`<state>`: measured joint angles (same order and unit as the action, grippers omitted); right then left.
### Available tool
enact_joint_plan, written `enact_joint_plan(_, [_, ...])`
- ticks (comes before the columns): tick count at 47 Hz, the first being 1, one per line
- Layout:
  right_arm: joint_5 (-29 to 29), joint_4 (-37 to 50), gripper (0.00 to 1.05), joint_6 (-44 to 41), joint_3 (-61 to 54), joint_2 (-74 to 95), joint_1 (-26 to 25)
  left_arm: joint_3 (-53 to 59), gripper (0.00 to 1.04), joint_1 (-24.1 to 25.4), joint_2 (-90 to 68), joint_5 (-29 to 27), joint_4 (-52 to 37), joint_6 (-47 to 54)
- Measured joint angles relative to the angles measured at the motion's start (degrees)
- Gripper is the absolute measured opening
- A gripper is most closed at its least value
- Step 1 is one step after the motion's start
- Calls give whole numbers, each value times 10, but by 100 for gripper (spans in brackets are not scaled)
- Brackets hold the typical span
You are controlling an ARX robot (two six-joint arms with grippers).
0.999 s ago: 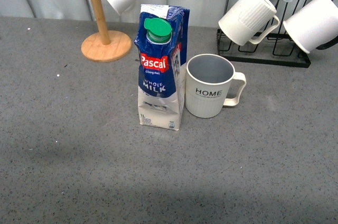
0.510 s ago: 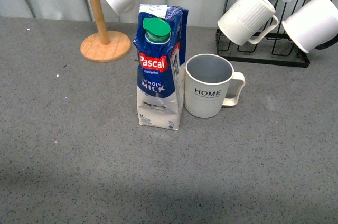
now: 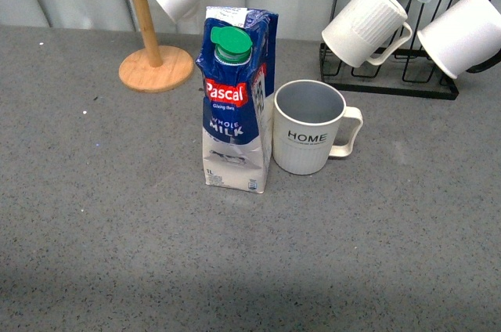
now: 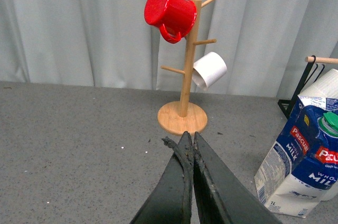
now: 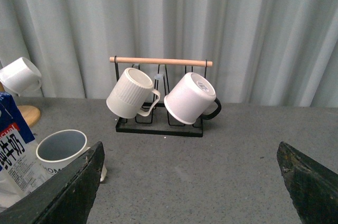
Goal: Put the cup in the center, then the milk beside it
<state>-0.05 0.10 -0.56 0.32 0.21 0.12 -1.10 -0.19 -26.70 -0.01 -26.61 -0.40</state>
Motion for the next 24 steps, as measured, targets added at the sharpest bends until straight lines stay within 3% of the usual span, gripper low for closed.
enact_joint_plan(24, [0, 0, 96, 0, 0, 0, 0, 0, 4, 0, 121, 0, 118, 0])
